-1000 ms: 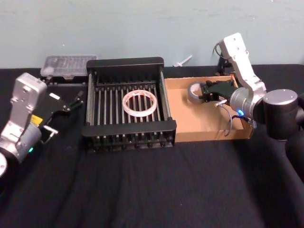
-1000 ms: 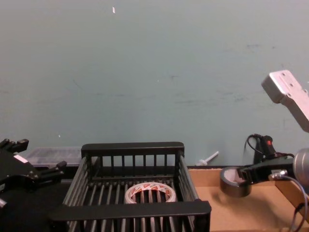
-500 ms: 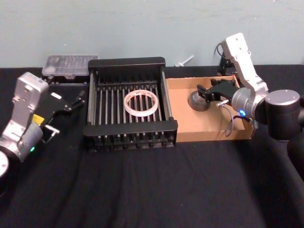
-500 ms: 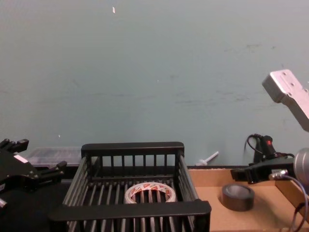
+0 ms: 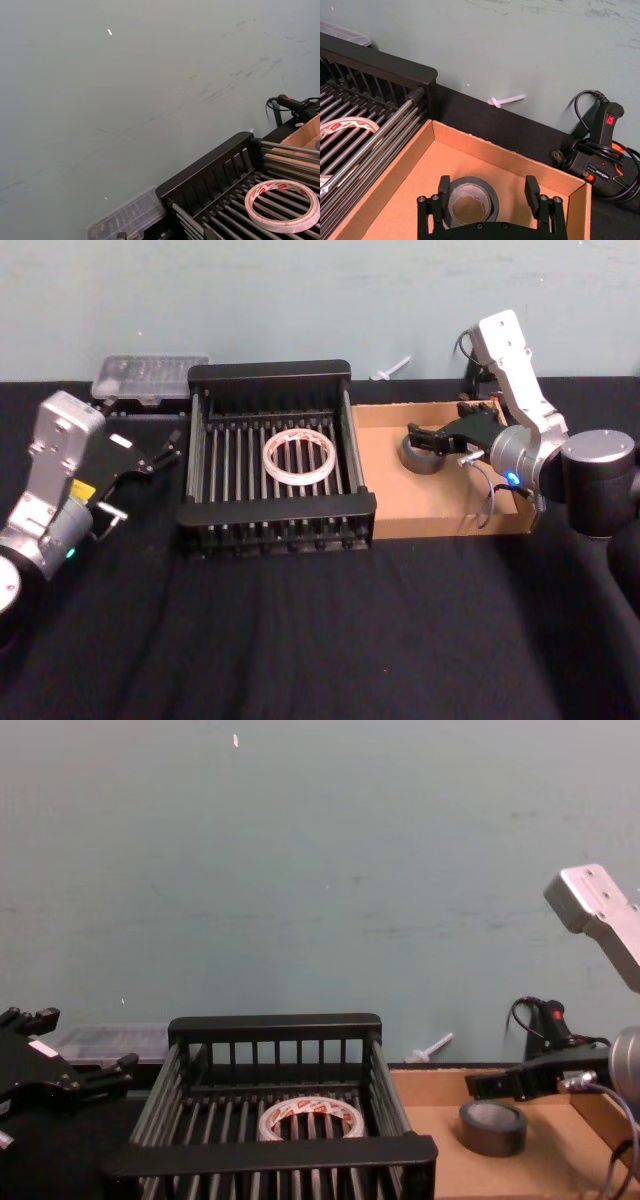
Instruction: Pick up the white tape and place it into the black box , Pick up the silver tape and place it into the brown box.
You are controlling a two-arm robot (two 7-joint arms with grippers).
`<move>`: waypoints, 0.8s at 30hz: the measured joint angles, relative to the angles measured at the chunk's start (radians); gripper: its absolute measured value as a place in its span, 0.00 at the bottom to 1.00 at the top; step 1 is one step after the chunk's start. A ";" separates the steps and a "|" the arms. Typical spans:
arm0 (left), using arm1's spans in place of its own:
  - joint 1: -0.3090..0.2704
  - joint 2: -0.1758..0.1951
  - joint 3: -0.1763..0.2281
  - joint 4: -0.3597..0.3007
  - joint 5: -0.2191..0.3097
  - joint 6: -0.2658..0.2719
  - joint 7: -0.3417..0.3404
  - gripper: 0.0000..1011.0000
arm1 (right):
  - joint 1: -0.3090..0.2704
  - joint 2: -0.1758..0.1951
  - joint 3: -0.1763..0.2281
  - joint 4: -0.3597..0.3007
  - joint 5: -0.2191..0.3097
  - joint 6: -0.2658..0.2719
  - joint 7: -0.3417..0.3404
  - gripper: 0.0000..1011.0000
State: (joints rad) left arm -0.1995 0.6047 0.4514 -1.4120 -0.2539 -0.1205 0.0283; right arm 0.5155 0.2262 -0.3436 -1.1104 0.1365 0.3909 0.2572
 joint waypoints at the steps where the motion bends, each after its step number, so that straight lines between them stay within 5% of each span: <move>1: 0.000 0.000 0.000 0.000 0.000 0.000 0.000 0.99 | 0.000 0.000 0.000 0.000 0.000 0.000 0.000 0.96; 18: 0.000 0.000 0.000 0.000 0.000 0.000 0.000 0.99 | -0.002 -0.001 0.003 -0.002 0.000 -0.001 0.000 0.99; 24: 0.000 0.000 0.000 0.000 0.000 0.000 0.000 0.99 | -0.035 -0.001 0.030 -0.055 -0.006 -0.020 -0.007 0.99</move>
State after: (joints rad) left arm -0.1995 0.6047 0.4514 -1.4120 -0.2539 -0.1205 0.0283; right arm 0.4803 0.2255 -0.3134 -1.1652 0.1308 0.3708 0.2507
